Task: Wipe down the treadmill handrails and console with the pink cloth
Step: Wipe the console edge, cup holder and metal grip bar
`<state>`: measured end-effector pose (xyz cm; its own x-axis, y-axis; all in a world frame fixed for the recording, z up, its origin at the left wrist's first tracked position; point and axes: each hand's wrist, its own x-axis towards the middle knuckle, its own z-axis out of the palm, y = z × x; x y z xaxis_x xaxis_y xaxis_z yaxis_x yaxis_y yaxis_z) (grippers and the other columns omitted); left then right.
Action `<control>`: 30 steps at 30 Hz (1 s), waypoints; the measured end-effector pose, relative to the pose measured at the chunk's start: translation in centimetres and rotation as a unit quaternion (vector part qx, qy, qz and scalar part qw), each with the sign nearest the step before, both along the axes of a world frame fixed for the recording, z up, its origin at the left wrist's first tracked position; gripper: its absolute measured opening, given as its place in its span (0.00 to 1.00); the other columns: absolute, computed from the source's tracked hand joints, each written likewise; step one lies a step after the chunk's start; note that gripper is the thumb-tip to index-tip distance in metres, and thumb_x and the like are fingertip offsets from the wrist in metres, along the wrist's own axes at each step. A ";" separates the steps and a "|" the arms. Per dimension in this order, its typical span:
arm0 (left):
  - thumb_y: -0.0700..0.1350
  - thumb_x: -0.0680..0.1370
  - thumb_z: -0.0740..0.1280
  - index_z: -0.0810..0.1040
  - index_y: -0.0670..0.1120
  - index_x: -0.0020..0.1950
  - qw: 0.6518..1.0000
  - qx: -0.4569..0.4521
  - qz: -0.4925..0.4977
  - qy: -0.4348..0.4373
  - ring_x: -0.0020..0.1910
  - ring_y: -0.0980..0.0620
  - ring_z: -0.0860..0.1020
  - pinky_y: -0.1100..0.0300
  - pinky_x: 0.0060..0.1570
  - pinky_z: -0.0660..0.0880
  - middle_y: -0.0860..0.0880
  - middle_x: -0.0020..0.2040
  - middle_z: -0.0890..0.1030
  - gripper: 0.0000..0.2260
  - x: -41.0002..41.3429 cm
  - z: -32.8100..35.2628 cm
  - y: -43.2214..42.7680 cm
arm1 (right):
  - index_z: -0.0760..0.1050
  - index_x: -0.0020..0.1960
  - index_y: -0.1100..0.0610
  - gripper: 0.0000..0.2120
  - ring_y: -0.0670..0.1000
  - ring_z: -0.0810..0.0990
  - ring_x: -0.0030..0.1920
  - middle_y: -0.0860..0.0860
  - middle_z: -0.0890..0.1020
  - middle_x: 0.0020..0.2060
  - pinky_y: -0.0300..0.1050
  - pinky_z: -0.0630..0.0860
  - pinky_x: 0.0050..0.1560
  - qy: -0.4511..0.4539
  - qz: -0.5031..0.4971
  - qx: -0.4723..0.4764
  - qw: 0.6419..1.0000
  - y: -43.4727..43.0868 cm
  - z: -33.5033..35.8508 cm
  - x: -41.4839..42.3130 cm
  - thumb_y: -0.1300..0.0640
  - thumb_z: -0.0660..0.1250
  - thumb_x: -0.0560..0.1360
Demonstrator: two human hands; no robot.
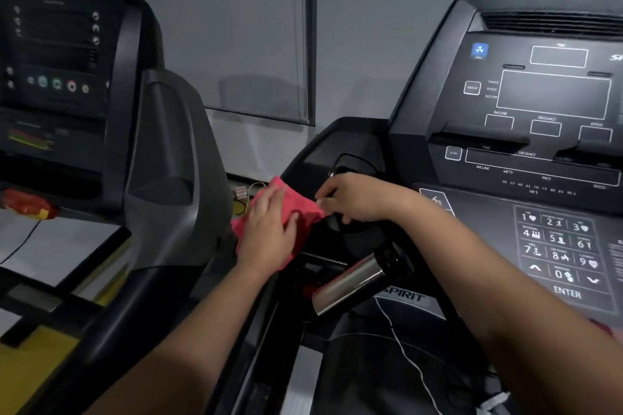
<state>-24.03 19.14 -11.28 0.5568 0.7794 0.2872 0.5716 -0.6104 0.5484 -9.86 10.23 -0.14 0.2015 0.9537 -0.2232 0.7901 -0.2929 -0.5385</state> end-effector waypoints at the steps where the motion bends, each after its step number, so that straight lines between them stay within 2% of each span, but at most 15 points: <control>1: 0.53 0.80 0.60 0.61 0.49 0.76 0.999 0.013 -0.025 0.030 0.75 0.47 0.57 0.52 0.73 0.53 0.48 0.75 0.61 0.25 0.0 -0.4 -0.3 | 0.79 0.53 0.58 0.11 0.50 0.78 0.35 0.55 0.83 0.44 0.40 0.75 0.38 0.003 -0.001 0.004 1.000 -0.6 0.0 -0.1 0.54 0.62 0.78; 2: 0.59 0.80 0.55 0.60 0.53 0.76 0.995 0.029 -0.043 0.081 0.76 0.48 0.53 0.52 0.73 0.49 0.51 0.77 0.58 0.26 0.0 -0.8 -0.5 | 0.79 0.52 0.59 0.11 0.49 0.77 0.34 0.55 0.83 0.43 0.38 0.74 0.37 -0.007 0.004 0.002 1.000 -1.3 0.0 -0.2 0.54 0.62 0.78; 4: 0.65 0.76 0.45 0.57 0.59 0.76 0.981 0.073 -0.057 0.171 0.77 0.49 0.49 0.49 0.73 0.46 0.53 0.78 0.55 0.28 0.0 -1.7 -0.3 | 0.79 0.52 0.62 0.14 0.50 0.78 0.38 0.57 0.83 0.45 0.40 0.73 0.42 -0.044 0.035 -0.034 0.998 -2.5 0.2 -0.4 0.52 0.63 0.78; 6: 0.62 0.79 0.46 0.55 0.61 0.76 0.979 0.069 -0.040 0.188 0.77 0.49 0.47 0.47 0.73 0.47 0.54 0.78 0.53 0.25 0.2 -2.2 0.4 | 0.79 0.53 0.62 0.16 0.52 0.79 0.48 0.55 0.82 0.48 0.41 0.72 0.49 -0.075 0.082 -0.113 0.987 -3.6 0.5 -1.0 0.50 0.62 0.78; 7: 0.60 0.81 0.49 0.54 0.61 0.76 0.981 0.053 -0.030 0.182 0.77 0.48 0.46 0.46 0.74 0.48 0.54 0.78 0.52 0.23 0.4 -2.3 0.8 | 0.79 0.54 0.62 0.18 0.52 0.79 0.48 0.54 0.82 0.48 0.38 0.71 0.47 -0.087 0.100 -0.150 0.980 -4.1 0.6 -1.2 0.48 0.61 0.79; 10: 0.57 0.82 0.52 0.56 0.61 0.76 0.985 0.030 -0.010 0.171 0.76 0.46 0.49 0.43 0.72 0.55 0.52 0.78 0.54 0.22 0.7 -2.4 1.8 | 0.80 0.53 0.62 0.18 0.46 0.75 0.32 0.51 0.77 0.37 0.30 0.69 0.30 -0.099 0.097 -0.175 0.975 -5.1 0.7 -1.7 0.48 0.62 0.78; 13: 0.56 0.82 0.52 0.60 0.61 0.74 0.987 0.036 0.000 0.157 0.74 0.46 0.55 0.40 0.69 0.60 0.51 0.76 0.59 0.20 0.8 -2.2 1.5 | 0.79 0.51 0.67 0.19 0.39 0.74 0.22 0.52 0.71 0.30 0.30 0.70 0.23 -0.106 0.084 -0.147 0.980 -5.4 0.7 -2.0 0.50 0.62 0.78; 14: 0.56 0.82 0.51 0.61 0.61 0.74 0.988 0.033 0.013 0.153 0.74 0.47 0.55 0.40 0.68 0.60 0.52 0.76 0.60 0.20 0.8 -2.0 1.1 | 0.79 0.50 0.67 0.19 0.38 0.73 0.21 0.52 0.70 0.29 0.29 0.69 0.24 -0.105 0.081 -0.138 0.982 -5.5 0.6 -2.0 0.51 0.61 0.78; 16: 0.55 0.82 0.48 0.61 0.61 0.74 0.988 0.019 0.043 0.150 0.73 0.47 0.56 0.41 0.67 0.59 0.53 0.75 0.60 0.19 0.3 -1.8 0.1 | 0.79 0.47 0.67 0.19 0.45 0.74 0.22 0.52 0.71 0.29 0.32 0.68 0.22 -0.109 0.072 -0.124 0.984 -5.7 0.6 -2.1 0.50 0.62 0.78; 18: 0.54 0.83 0.47 0.61 0.61 0.74 0.986 0.022 0.062 0.152 0.70 0.46 0.58 0.42 0.66 0.60 0.52 0.74 0.62 0.20 -0.6 -1.8 -0.9 | 0.77 0.41 0.65 0.18 0.47 0.74 0.24 0.52 0.70 0.27 0.34 0.66 0.21 -0.110 0.060 -0.112 0.986 -5.8 0.4 -2.1 0.50 0.62 0.77; 21: 0.53 0.81 0.54 0.66 0.60 0.72 0.985 0.053 0.083 0.143 0.63 0.44 0.63 0.43 0.60 0.67 0.50 0.68 0.67 0.19 -2.0 -2.1 -1.6 | 0.73 0.37 0.61 0.15 0.41 0.71 0.16 0.51 0.70 0.25 0.32 0.64 0.15 -0.076 0.052 -0.104 0.990 -5.9 0.4 -2.0 0.51 0.64 0.76; 23: 0.52 0.80 0.58 0.71 0.57 0.69 0.987 0.061 0.087 0.123 0.59 0.44 0.65 0.45 0.56 0.70 0.48 0.63 0.70 0.17 -2.3 -2.2 -1.9 | 0.74 0.38 0.61 0.14 0.42 0.70 0.14 0.51 0.70 0.25 0.32 0.61 0.14 -0.062 0.050 -0.107 0.991 -5.9 0.5 -2.1 0.51 0.65 0.76; 25: 0.52 0.80 0.59 0.73 0.57 0.68 0.988 0.064 0.076 0.116 0.58 0.45 0.65 0.47 0.56 0.68 0.48 0.61 0.71 0.16 -2.0 -2.0 -2.1 | 0.73 0.36 0.60 0.15 0.43 0.69 0.14 0.51 0.70 0.24 0.33 0.61 0.13 -0.056 0.042 -0.108 0.992 -5.8 0.5 -2.1 0.50 0.65 0.75; 28: 0.53 0.81 0.56 0.68 0.61 0.70 0.985 0.055 0.066 0.147 0.65 0.46 0.62 0.46 0.64 0.61 0.50 0.68 0.67 0.17 -1.1 -1.7 -1.7 | 0.70 0.31 0.58 0.18 0.46 0.71 0.16 0.50 0.71 0.24 0.32 0.62 0.14 -0.068 0.037 -0.105 0.991 -5.8 0.6 -2.3 0.51 0.65 0.75; 30: 0.53 0.82 0.51 0.59 0.63 0.75 0.979 0.037 0.041 0.194 0.74 0.47 0.54 0.42 0.70 0.53 0.52 0.77 0.57 0.20 0.0 -1.5 -0.9 | 0.68 0.29 0.57 0.18 0.47 0.73 0.21 0.50 0.71 0.25 0.34 0.65 0.17 -0.085 0.041 -0.097 0.991 -5.7 0.4 -2.3 0.51 0.65 0.76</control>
<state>-24.04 18.23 -12.79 0.5718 0.8111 0.1232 0.7771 -0.5836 0.2358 -12.21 4.56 0.31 0.1750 0.9111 -0.3731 0.8900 -0.3084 -0.3358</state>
